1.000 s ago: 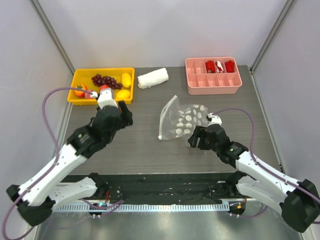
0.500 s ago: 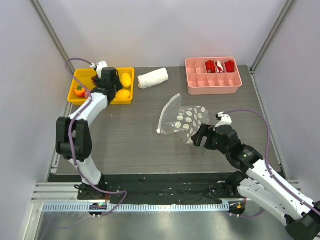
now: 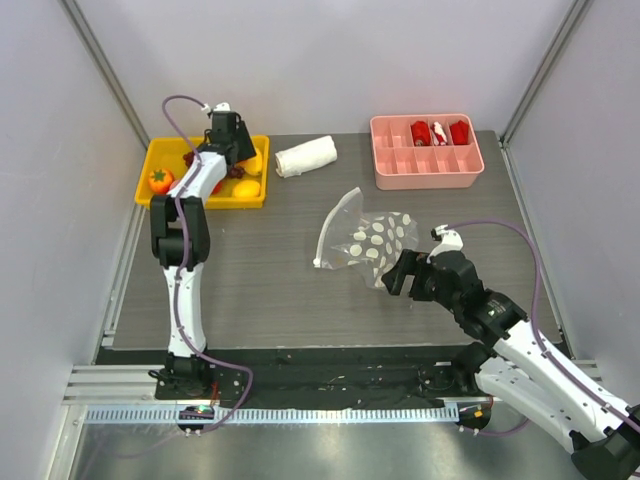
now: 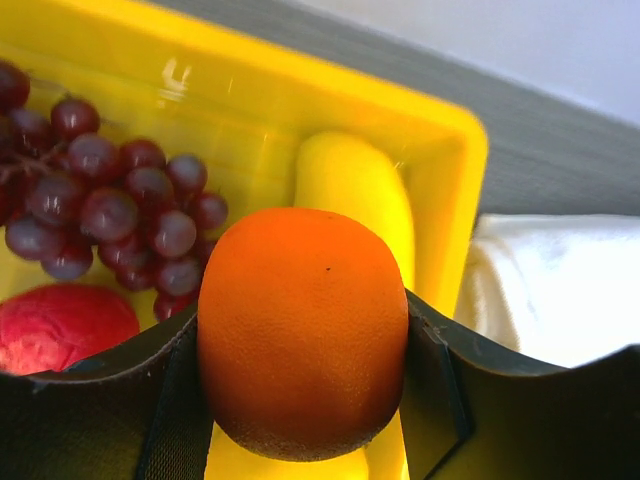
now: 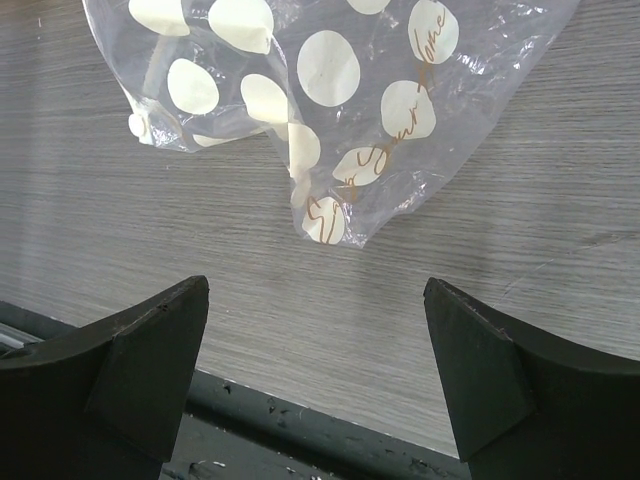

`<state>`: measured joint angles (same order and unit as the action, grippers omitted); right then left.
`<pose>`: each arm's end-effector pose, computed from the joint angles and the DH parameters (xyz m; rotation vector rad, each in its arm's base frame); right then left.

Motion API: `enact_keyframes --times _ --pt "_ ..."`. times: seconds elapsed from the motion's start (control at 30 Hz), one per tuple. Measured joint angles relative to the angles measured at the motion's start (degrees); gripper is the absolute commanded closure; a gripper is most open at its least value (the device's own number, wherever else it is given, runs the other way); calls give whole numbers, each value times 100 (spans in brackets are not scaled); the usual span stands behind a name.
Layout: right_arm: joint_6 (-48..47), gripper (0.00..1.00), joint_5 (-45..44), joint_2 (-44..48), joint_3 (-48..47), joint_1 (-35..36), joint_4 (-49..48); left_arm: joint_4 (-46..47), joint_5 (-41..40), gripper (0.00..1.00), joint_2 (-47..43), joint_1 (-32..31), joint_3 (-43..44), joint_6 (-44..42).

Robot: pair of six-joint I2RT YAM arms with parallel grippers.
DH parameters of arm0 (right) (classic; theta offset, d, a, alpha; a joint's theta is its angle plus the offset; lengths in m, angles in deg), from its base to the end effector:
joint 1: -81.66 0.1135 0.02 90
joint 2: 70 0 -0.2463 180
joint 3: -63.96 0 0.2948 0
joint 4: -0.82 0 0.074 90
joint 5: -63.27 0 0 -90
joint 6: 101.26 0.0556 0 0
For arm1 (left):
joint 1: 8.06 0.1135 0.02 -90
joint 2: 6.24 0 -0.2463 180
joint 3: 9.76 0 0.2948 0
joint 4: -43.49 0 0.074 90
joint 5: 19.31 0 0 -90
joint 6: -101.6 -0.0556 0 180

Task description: Open the zip-top bag and remove the fake food

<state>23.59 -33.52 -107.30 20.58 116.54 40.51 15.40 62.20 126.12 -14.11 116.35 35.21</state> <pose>0.1882 0.1232 0.2225 0.0697 2.2084 0.5693 0.5831 -0.0535 0.1906 -0.4142 2.1259 -0.1371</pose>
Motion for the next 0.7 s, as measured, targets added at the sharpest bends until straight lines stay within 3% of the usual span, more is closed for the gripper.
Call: enact_keyframes --times 0.03,0.1,0.27,0.37,0.47,0.57,0.7 --pt "0 6 15 7 0 0 -2 -76 -2 16 20 -4 0 0" --pt "0 6 55 20 0 0 2 -223 -52 6 31 -4 -22 -4" --pt "4 5 138 20 -15 0 87 -463 -459 0 -57 13 -114 57" --pt "20 3 127 20 -116 0 238 -680 -704 0 -531 20 -713 319" --pt "87 0 -20 24 -299 0 435 -855 -625 0 -1497 22 -1722 745" --pt "199 1 -251 44 -505 0 625 -671 -356 0 -3174 -72 -3386 1252" --pt "376 0 -535 164 -656 0 833 -214 28 0 -5731 -986 -5294 1825"
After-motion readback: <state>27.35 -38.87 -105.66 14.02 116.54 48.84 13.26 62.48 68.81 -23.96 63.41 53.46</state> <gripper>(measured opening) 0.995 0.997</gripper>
